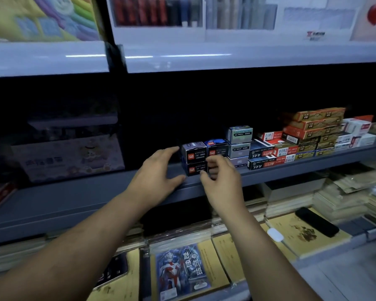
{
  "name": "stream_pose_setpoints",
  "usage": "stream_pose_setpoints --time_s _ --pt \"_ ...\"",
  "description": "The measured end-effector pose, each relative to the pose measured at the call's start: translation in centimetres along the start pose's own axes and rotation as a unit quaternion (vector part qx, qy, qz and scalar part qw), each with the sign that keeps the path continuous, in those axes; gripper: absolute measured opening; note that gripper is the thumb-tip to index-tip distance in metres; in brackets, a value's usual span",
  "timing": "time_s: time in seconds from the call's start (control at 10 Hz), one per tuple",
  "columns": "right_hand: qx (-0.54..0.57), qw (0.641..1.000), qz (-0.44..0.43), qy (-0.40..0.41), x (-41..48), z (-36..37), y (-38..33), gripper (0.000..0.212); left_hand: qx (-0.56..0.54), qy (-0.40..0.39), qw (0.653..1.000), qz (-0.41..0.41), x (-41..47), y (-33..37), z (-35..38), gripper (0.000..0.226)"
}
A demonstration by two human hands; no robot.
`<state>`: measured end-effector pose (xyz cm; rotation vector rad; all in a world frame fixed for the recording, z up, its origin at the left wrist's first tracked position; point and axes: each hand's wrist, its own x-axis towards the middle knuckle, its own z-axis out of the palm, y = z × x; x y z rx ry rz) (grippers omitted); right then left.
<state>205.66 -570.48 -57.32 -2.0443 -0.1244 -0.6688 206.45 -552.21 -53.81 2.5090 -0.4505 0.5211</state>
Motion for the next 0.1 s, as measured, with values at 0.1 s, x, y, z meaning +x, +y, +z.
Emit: stream_pose_setpoints --time_s 0.1 --pt "-0.121 0.990 -0.043 -0.061 -0.69 -1.65 -2.72 0.044 0.074 -0.022 0.997 0.010 -2.33 0.23 -2.94 0.076"
